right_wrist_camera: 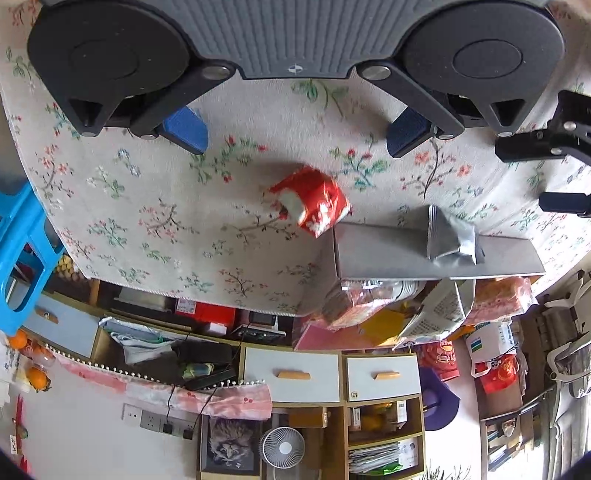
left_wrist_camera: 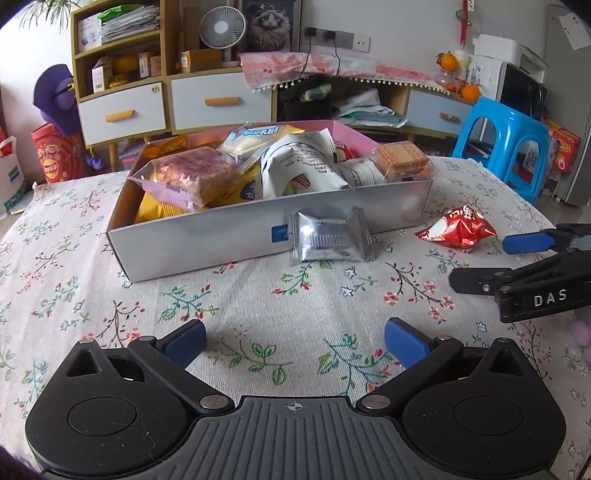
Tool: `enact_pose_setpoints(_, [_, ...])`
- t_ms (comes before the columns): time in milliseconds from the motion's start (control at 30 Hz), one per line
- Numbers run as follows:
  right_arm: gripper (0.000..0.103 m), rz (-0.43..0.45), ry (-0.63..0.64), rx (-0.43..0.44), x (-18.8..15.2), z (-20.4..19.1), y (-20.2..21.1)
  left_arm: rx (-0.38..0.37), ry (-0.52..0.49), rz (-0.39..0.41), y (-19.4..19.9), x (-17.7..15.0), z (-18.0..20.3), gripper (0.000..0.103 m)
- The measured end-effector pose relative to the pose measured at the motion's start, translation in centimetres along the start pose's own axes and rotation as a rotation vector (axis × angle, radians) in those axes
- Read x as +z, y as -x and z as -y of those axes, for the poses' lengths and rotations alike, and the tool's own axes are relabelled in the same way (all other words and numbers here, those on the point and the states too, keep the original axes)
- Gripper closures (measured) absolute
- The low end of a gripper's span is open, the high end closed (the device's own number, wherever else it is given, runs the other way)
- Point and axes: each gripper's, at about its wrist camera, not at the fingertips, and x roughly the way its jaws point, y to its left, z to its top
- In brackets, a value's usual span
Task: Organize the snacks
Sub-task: 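Move both tools back toward the silver packet and red packet, then grasp the silver packet with the left tool while the right tool grasps the red packet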
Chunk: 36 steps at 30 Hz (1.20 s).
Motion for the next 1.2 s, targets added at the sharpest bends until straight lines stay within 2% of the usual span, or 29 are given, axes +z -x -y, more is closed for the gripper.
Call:
enact_pose_setpoints(133, [0.011, 0.01, 0.013, 0.009, 0.5, -0.3, -0.5, 0.001, 0.005, 0.007, -0.3, 0.2, 0.0, 0.0])
enact_pose_setpoints(233, [0.015, 0.02, 0.017, 0.011, 0.7, -0.4, -0.6, 0.005, 0.01, 0.013, -0.7, 0.5, 0.2, 0.0])
enact_pose_setpoints(400, [0.032, 0.037, 0.018, 0.022, 1.1, -0.4, -0.4, 0.004, 0.056, 0.029, -1.7, 1.4, 0.8, 0.0])
enact_pose_setpoints(733, [0.047, 0.061, 0.002, 0.016, 1.8, 0.4, -0.2, 0.001, 0.154, 0.069, -3.3, 2.9, 2.2, 0.005])
enact_pose_setpoints(933, [0.051, 0.066, -0.014, 0.025, 2.1, 1.0, -0.2, 0.018, 0.164, 0.085, -3.5, 3.0, 2.7, 0.015])
enact_pose_setpoints(1200, [0.064, 0.054, 0.008, 0.04, 2.3, 0.6, -0.4, 0.061, 0.205, 0.08, -3.4, 3.5, 2.5, 0.044])
